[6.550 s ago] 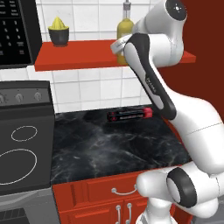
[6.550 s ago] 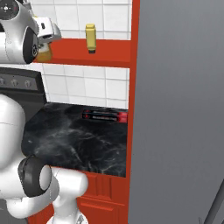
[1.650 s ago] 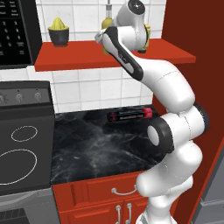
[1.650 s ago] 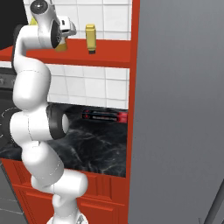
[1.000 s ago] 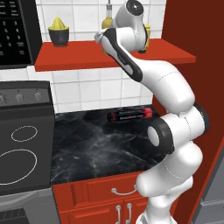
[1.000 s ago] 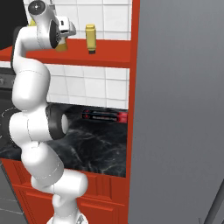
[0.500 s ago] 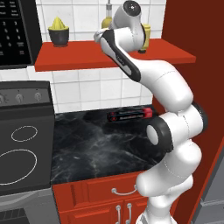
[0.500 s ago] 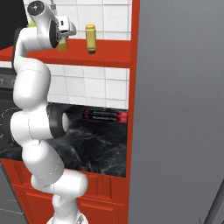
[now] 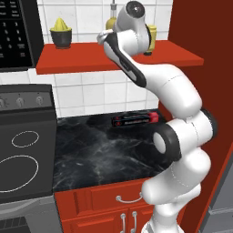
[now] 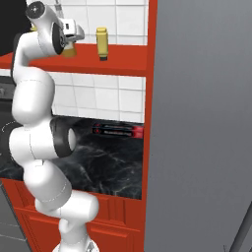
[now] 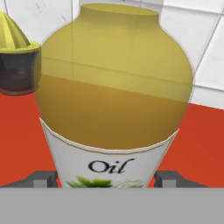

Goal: Pick the mustard and oil and vinegar bottle from the counter and place them in the cabinet.

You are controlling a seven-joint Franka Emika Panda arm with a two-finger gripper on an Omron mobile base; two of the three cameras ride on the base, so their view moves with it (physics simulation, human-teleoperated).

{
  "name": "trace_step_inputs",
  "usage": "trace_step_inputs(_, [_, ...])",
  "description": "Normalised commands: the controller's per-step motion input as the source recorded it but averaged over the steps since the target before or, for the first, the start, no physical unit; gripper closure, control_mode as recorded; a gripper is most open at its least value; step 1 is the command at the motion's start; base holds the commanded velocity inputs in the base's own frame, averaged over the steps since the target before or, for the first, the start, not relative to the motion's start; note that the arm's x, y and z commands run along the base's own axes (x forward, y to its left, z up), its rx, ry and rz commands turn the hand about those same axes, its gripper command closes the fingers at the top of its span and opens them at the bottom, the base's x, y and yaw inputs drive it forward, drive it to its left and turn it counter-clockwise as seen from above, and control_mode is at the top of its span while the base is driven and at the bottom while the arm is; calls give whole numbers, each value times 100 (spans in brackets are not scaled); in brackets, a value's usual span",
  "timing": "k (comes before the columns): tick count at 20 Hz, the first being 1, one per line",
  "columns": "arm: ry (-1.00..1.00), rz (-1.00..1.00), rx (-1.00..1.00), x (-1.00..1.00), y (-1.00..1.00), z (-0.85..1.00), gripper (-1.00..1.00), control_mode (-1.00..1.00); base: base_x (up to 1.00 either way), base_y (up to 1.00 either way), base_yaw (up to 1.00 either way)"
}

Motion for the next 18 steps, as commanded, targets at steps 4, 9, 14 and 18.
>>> trace_step_inputs(4, [-2,-2,0,-8,0,-1,100,-100,0,0,0])
trace_step_inputs(9, [-1,-2,0,-6,0,-4,100,-100,0,0,0])
trace_step_inputs(14, [-1,-2,0,1,-3,-1,100,-100,0,0,0])
trace_step_inputs(18, [0,-2,0,39,-17,-22,100,-100,0,0,0])
